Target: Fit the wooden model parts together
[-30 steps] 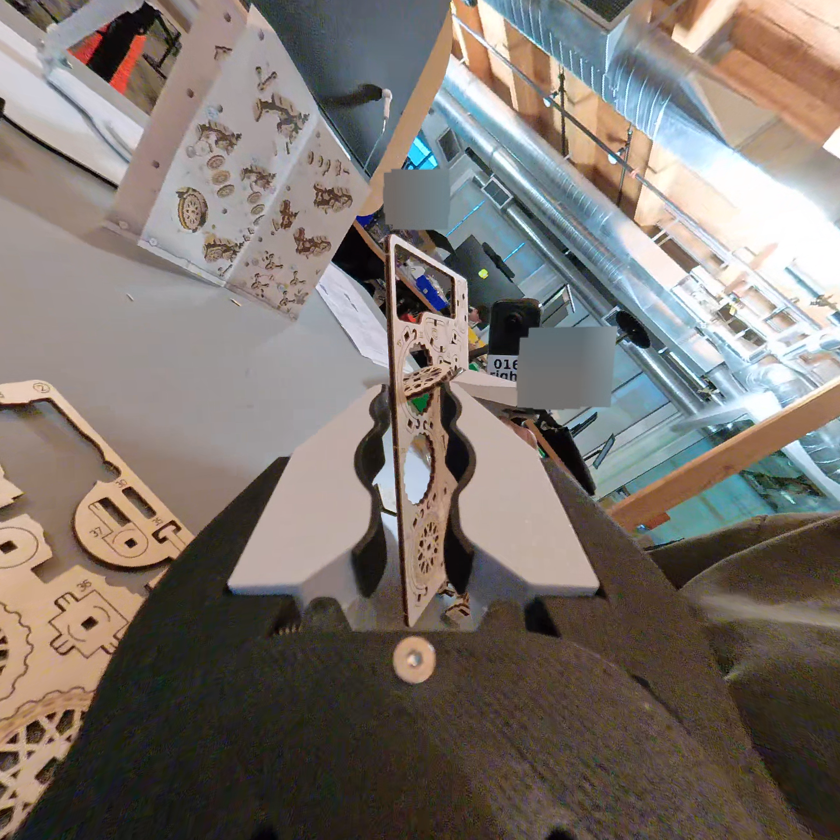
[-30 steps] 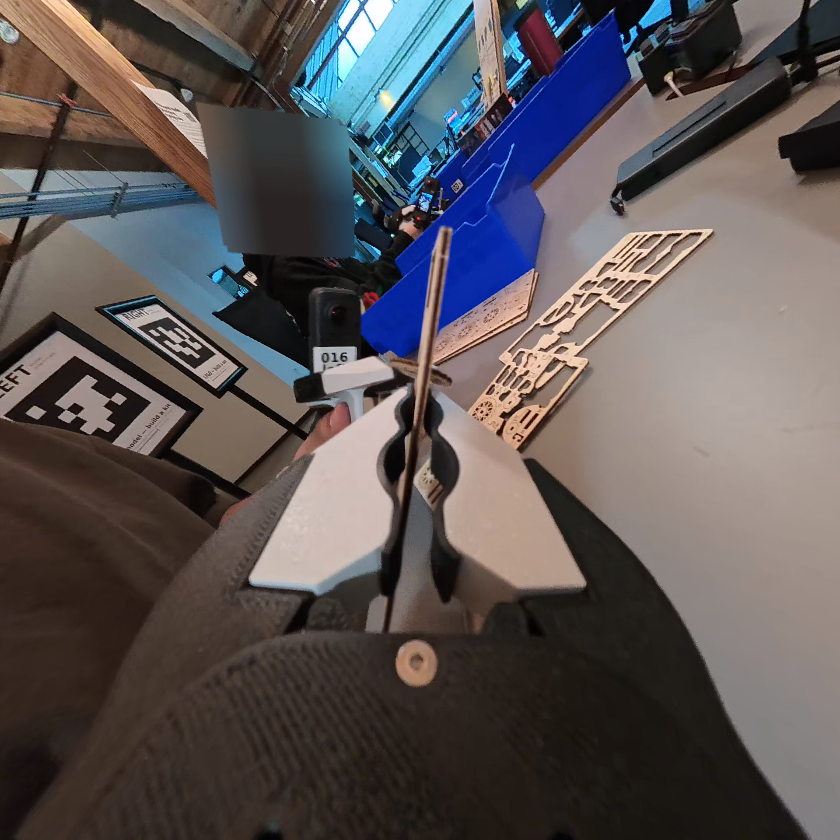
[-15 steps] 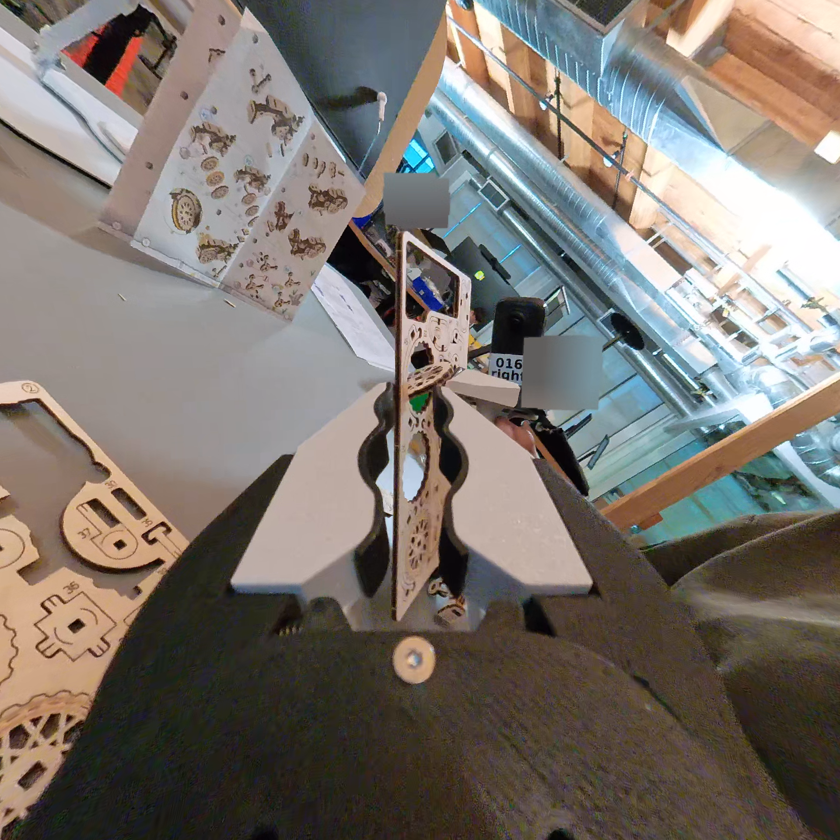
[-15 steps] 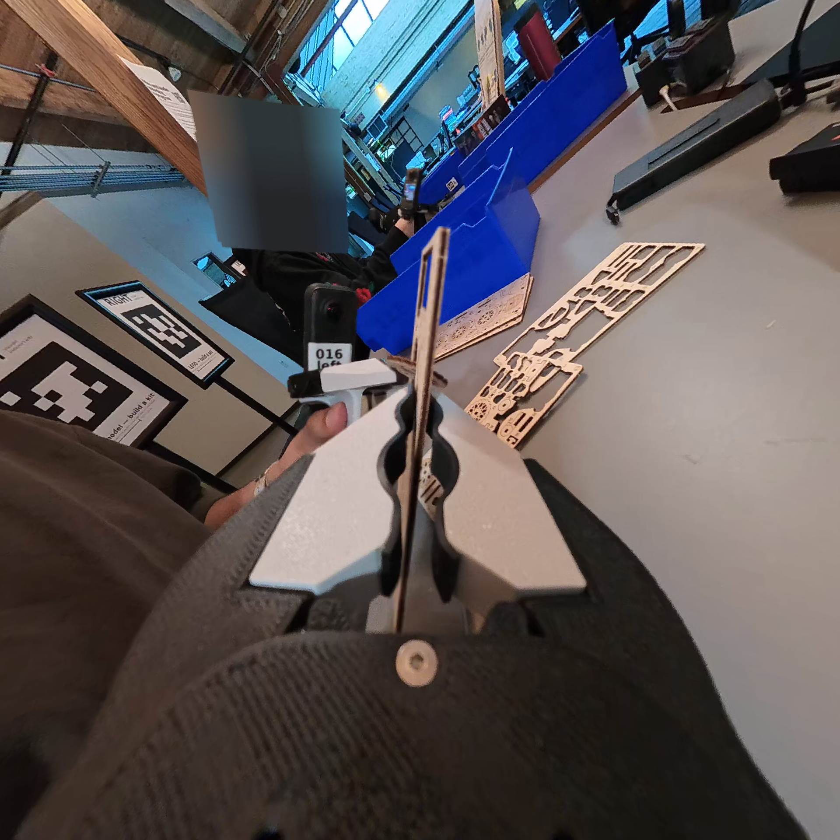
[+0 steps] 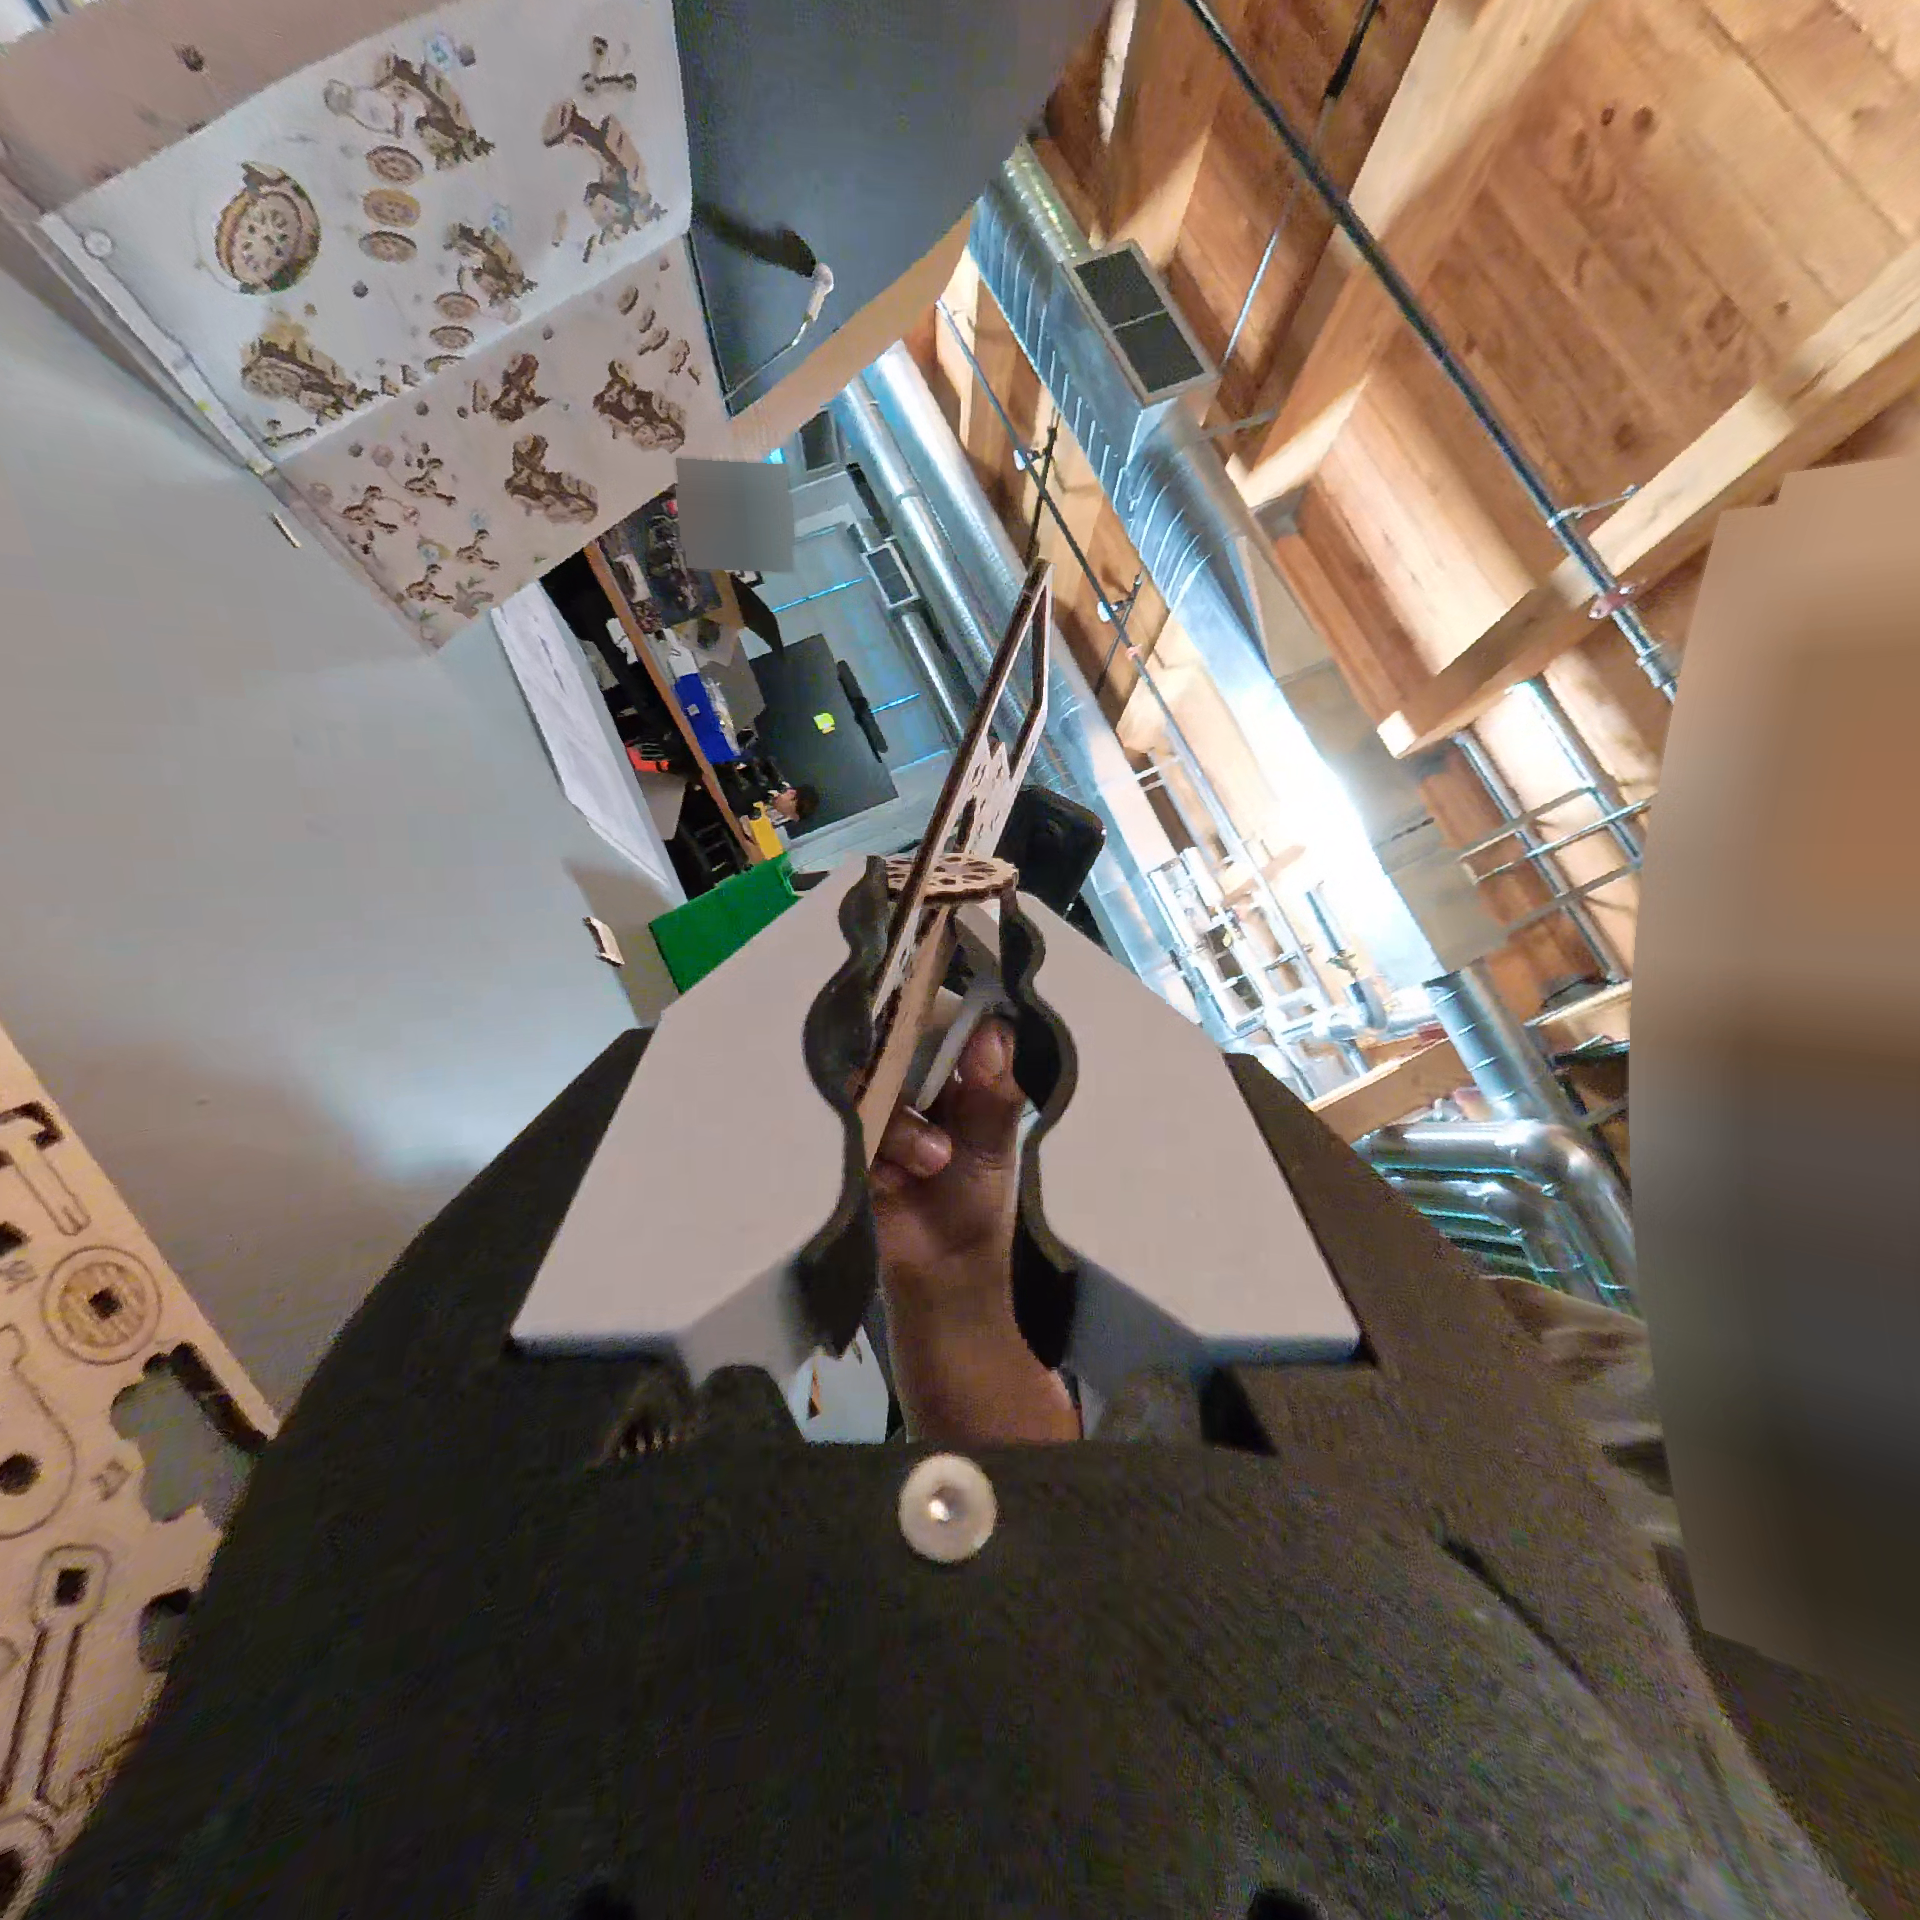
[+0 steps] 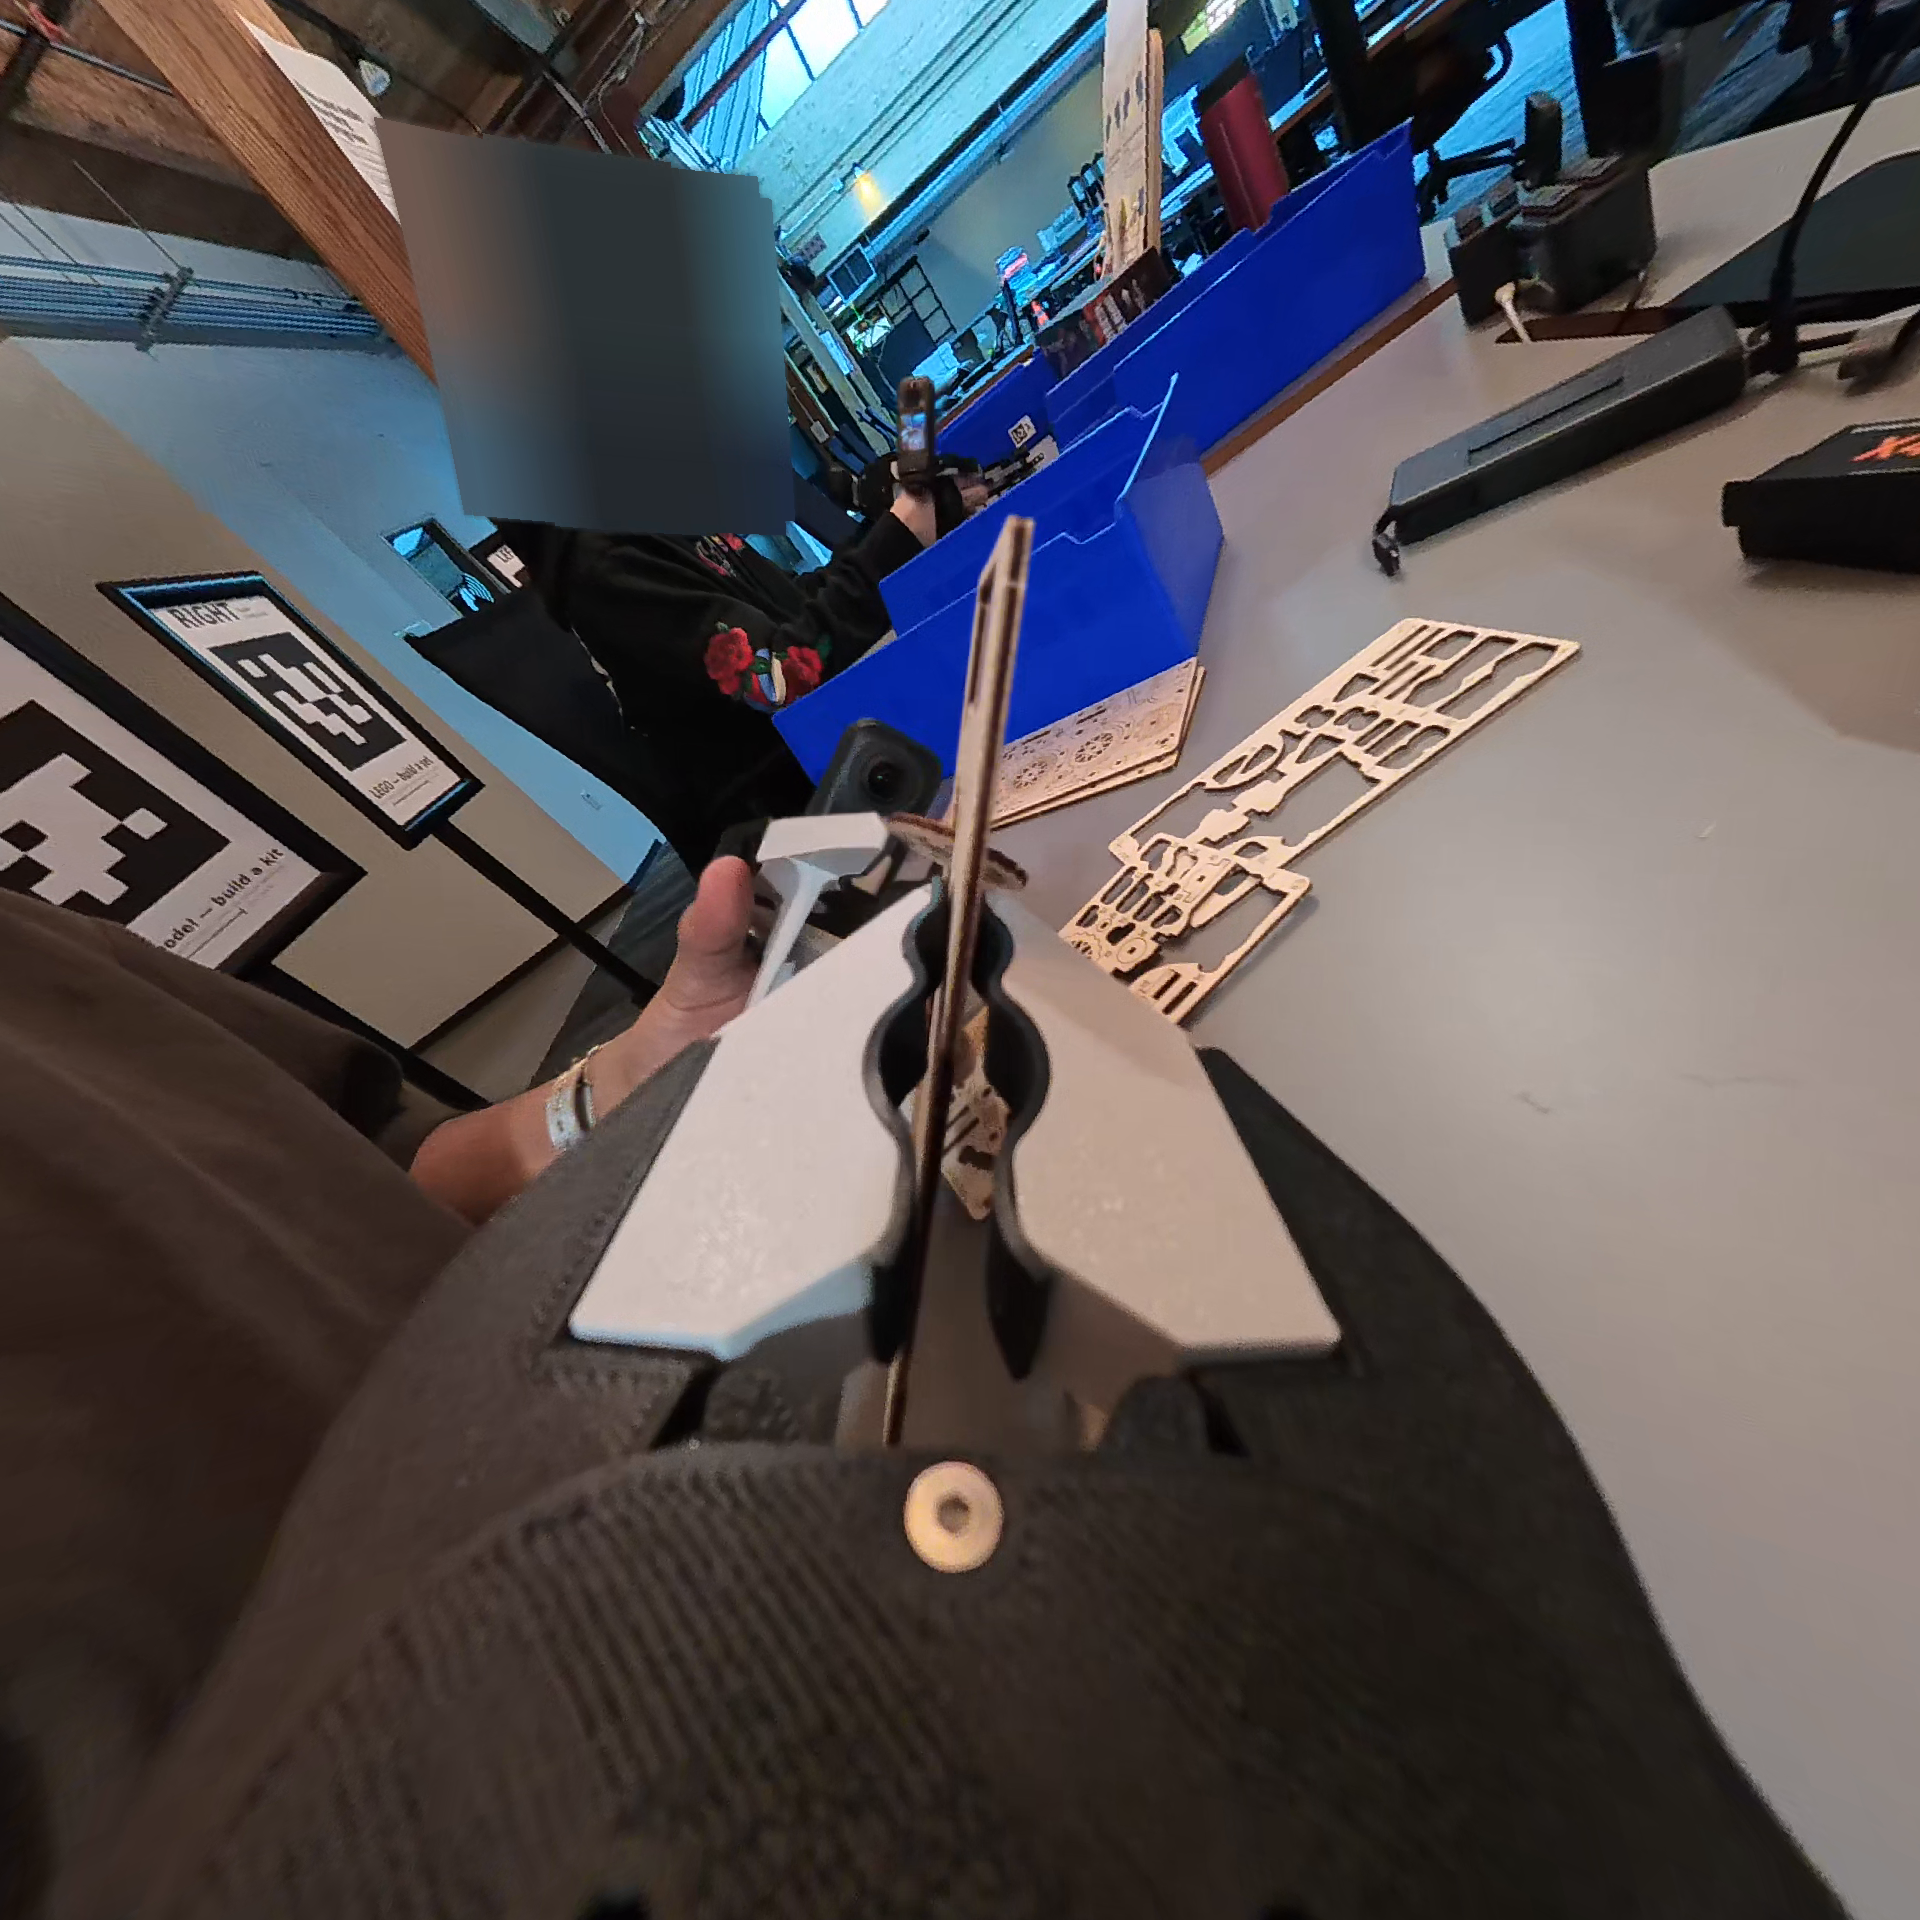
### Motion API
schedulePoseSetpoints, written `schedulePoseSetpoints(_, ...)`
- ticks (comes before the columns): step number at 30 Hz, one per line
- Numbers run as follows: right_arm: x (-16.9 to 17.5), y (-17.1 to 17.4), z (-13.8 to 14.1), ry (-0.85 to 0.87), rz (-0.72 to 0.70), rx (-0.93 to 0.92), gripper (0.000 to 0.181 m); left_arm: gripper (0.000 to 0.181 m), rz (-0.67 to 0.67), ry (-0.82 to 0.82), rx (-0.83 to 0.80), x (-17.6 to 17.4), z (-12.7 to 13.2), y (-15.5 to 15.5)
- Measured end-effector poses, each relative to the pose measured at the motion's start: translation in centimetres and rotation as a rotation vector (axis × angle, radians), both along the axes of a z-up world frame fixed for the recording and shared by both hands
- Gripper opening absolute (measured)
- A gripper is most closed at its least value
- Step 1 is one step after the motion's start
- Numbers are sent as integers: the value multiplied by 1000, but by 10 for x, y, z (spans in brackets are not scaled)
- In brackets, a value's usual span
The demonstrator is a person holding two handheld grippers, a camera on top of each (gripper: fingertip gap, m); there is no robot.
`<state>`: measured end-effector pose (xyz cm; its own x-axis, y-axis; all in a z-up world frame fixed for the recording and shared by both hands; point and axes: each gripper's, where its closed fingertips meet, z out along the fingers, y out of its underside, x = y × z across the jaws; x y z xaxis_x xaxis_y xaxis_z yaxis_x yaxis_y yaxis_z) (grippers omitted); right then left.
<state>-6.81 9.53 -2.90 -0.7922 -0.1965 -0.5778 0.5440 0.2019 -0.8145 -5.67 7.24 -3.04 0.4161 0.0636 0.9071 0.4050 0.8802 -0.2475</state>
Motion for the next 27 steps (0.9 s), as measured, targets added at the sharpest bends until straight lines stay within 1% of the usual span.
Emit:
schedulePoseSetpoints(1, 0, 1, 0, -4, 3, -1, 1, 26, -11, 13, 20, 1, 2, 0)
schedulePoseSetpoints(2, -1, 1, -1, 1, 0, 3, 1, 42, -28, 50, 51, 4, 8, -1)
schedulePoseSetpoints(3, -1, 1, -3, 16, -2, 9, 0, 50, -41, 62, 74, 6, 10, -1)
schedulePoseSetpoints(4, 0, 2, -3, 34, 0, 11, 0, 48, -44, 53, 71, 5, 9, -1)
schedulePoseSetpoints(7, 1, 1, -1, 83, -8, 14, 0, 37, -19, 18, -16, 3, 3, 2)
schedulePoseSetpoints(9, 2, 2, 6, 97, -10, -13, 1, 37, -26, -10, -72, 1, -1, 6)
schedulePoseSetpoints(11, 3, 3, 12, 110, -16, -37, 1, 38, -27, -23, -92, 0, -4, 8)
schedulePoseSetpoints(14, 4, 3, 12, 159, -16, -29, 1, 35, -36, -23, -64, 0, -5, 7)
schedulePoseSetpoints(16, 5, 3, 11, 202, -18, -21, 1, 31, -48, 1, -31, 2, 1, 7)
schedulePoseSetpoints(17, 5, 3, 12, 219, -20, -20, 1, 36, -59, 20, -7, 4, 5, 7)
schedulePoseSetpoints(18, 6, 3, 13, 230, -20, -25, 1, 38, -75, 33, 15, 5, 8, 8)
schedulePoseSetpoints(22, 7, 6, 18, 257, -13, -37, 1, 38, -122, 52, 62, 9, 13, 10)
schedulePoseSetpoints(27, 10, 7, 24, 327, -18, -51, 1, 33, -94, 58, 49, 8, 13, 8)
